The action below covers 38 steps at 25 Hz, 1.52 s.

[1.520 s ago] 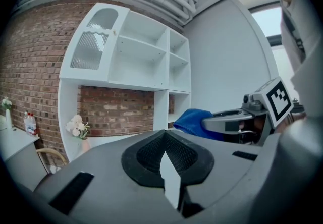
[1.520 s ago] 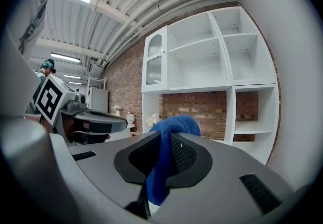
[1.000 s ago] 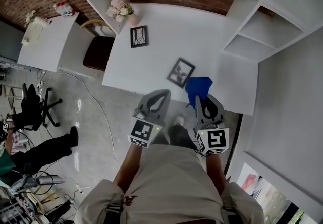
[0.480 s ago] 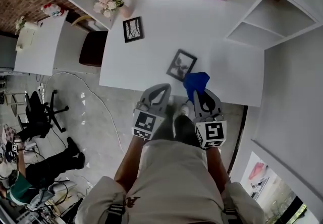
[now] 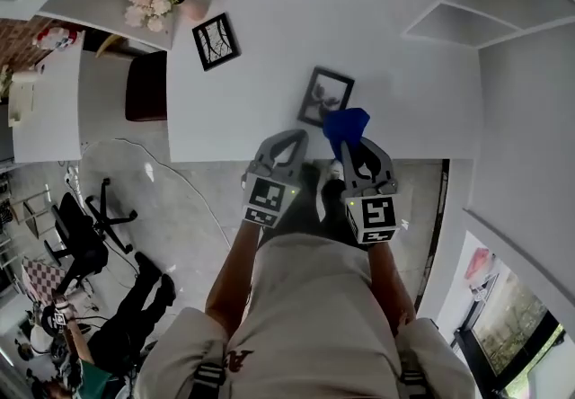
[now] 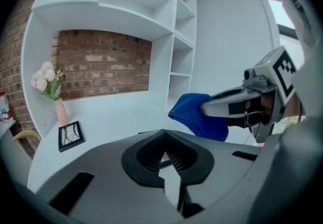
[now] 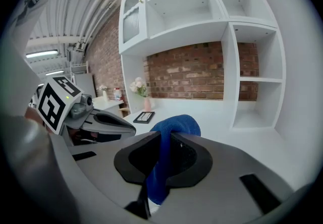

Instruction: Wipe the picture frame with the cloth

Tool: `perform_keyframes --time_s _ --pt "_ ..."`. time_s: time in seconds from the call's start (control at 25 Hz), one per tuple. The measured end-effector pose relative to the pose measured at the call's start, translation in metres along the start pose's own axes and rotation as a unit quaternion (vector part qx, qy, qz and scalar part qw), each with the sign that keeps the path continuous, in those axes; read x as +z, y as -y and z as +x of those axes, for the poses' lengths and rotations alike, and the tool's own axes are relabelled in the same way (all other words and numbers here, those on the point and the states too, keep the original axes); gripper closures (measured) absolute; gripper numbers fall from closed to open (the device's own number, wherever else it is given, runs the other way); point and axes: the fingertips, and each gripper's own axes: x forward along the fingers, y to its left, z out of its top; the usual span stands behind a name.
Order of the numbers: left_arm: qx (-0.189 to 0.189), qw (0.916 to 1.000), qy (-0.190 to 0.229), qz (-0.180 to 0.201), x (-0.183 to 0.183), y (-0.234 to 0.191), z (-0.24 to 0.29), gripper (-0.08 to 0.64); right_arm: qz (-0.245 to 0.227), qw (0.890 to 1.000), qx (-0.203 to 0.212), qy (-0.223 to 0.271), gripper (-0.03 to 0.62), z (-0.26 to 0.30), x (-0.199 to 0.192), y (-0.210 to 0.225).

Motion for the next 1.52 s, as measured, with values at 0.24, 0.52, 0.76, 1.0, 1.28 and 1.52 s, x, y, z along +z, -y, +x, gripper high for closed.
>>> perform_keyframes --time_s 0.24,0.52,0.76,1.0,1.28,1.52 --pt "-0.029 0.9992 -0.028 -0.001 -0.03 -0.014 0.028 0.558 0.007 0.999 -0.022 -0.023 0.558 0.024 -0.017 0.003" --pt "-0.062 0.9963 -0.058 0.015 -0.052 -0.025 0.052 0.558 0.014 0.999 -0.029 -0.044 0.558 0.051 -0.032 -0.001" --pt "-0.086 0.9926 -0.081 0.028 -0.068 -0.026 0.067 0.558 0.025 0.997 -0.037 -0.061 0.558 0.066 -0.049 -0.002" --pt "-0.098 0.9891 -0.102 0.04 -0.086 -0.032 0.076 0.558 0.036 0.996 -0.044 -0.071 0.558 0.082 -0.063 -0.007" --pt "-0.113 0.9855 -0.116 0.049 -0.095 -0.034 0.08 0.558 0.043 0.995 -0.046 -0.076 0.558 0.1 -0.071 -0.015" --pt "-0.118 0.9832 -0.127 0.056 -0.105 -0.034 0.085 0.558 0.055 0.994 -0.047 -0.081 0.558 0.111 -0.078 -0.019"
